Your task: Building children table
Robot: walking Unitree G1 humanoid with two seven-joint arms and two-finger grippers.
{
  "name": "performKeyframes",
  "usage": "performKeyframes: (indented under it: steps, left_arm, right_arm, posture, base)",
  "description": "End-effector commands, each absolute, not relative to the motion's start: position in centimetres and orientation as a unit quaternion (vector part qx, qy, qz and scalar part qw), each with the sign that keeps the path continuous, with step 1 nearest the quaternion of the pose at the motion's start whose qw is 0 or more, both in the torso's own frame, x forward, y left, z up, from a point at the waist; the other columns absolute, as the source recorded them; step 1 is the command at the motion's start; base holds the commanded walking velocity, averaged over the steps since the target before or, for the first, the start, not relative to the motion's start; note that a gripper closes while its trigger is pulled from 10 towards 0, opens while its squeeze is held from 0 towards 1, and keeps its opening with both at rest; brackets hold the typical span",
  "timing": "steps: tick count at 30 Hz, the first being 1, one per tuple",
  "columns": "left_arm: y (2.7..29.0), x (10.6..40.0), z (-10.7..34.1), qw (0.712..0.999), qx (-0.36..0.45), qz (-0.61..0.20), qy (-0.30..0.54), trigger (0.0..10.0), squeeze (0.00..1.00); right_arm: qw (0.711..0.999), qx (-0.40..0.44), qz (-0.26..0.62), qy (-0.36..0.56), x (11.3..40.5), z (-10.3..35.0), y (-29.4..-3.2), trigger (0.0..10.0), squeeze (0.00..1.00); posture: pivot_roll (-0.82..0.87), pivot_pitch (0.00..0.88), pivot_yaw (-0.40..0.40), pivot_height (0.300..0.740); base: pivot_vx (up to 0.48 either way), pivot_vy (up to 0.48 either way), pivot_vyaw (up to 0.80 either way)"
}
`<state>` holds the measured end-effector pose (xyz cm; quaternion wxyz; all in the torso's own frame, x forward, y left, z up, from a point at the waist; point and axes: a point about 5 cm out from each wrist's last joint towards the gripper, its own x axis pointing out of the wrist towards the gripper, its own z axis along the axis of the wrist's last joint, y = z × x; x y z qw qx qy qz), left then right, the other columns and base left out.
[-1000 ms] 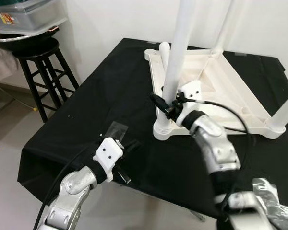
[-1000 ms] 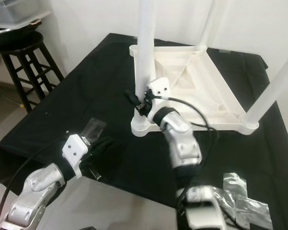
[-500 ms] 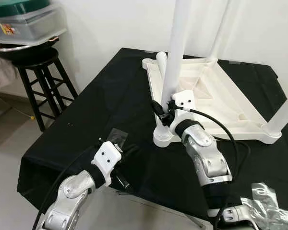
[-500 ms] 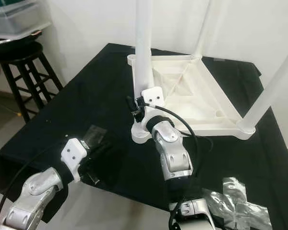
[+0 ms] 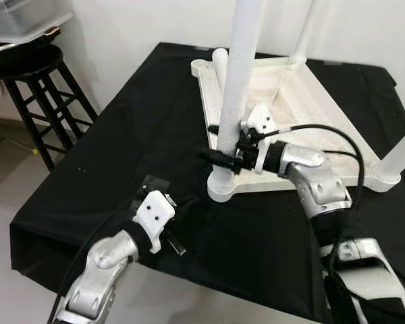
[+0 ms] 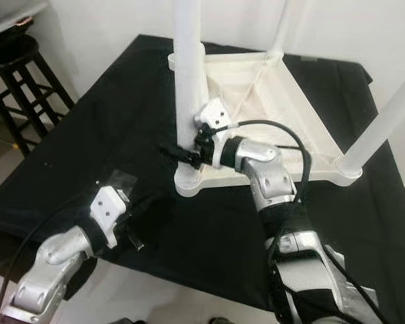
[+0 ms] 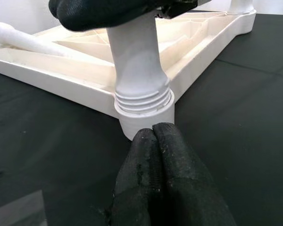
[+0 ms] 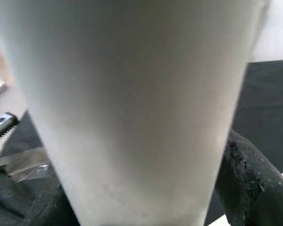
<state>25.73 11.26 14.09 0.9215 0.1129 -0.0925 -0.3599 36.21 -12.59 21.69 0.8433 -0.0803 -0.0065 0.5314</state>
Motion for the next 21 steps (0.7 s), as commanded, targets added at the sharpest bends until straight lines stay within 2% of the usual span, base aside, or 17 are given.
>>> performKeyframes:
  steps: [1,2,3,7,8,9,10,16,21]
  left_arm:
    - [11.3,25.5,13.3,0.924,0.111,-0.360,-0.073,10.0,0.00]
    - [11.3,25.5,13.3,0.924,0.111,-0.360,-0.073,10.0,0.00]
    - [11.4,25.5,13.2,0.924,0.110,-0.360,-0.072,10.0,0.00]
    - [11.4,25.5,13.2,0.923,0.110,-0.361,-0.072,10.0,0.00]
    - [11.4,25.5,13.2,0.923,0.109,-0.361,-0.071,10.0,0.00]
    - [11.4,25.5,13.2,0.923,0.109,-0.361,-0.071,10.0,0.00]
    - [11.4,25.4,13.1,0.923,0.110,-0.361,-0.070,10.0,0.00]
    - [11.4,25.3,13.1,0.923,0.108,-0.361,-0.069,10.0,0.00]
    - [11.4,25.2,13.0,0.922,0.108,-0.365,-0.068,10.0,0.00]
  right_arm:
    - [0.803,-0.063,0.593,-0.002,36.0,22.1,-11.9,10.0,0.00]
    - [0.803,-0.063,0.593,-0.002,36.0,22.1,-11.9,10.0,0.00]
    - [0.785,-0.047,0.617,0.007,36.2,22.1,-11.8,10.0,0.00]
    - [0.785,-0.043,0.617,0.010,36.4,22.0,-11.7,10.0,0.00]
    - [0.788,-0.043,0.614,0.011,36.6,21.9,-11.7,4.2,0.00]
    - [0.790,-0.043,0.612,0.013,36.7,21.7,-11.7,4.2,0.00]
    - [0.791,-0.041,0.610,0.014,36.8,21.6,-11.7,0.0,0.00]
    - [0.794,-0.037,0.607,0.019,36.5,20.7,-12.6,0.0,0.00]
    - [0.816,-0.043,0.576,0.016,36.1,19.7,-13.9,0.0,0.00]
  posture:
    - [0.07,0.125,-0.023,0.740]
    - [0.07,0.125,-0.023,0.740]
    - [0.08,0.126,-0.024,0.740]
    - [0.08,0.126,-0.024,0.740]
    - [0.08,0.126,-0.026,0.740]
    - [0.08,0.126,-0.026,0.740]
    - [0.08,0.125,-0.027,0.740]
    - [0.08,0.126,-0.024,0.740]
    - [0.07,0.125,-0.026,0.740]
  base:
    - [0.000,0.000,0.00]
    - [0.000,0.000,0.00]
    - [0.000,0.000,0.00]
    - [0.000,0.000,0.00]
    - [0.000,0.000,0.00]
    - [0.000,0.000,0.00]
    - [0.000,0.000,0.00]
    - [0.000,0.000,0.00]
    - [0.000,0.000,0.00]
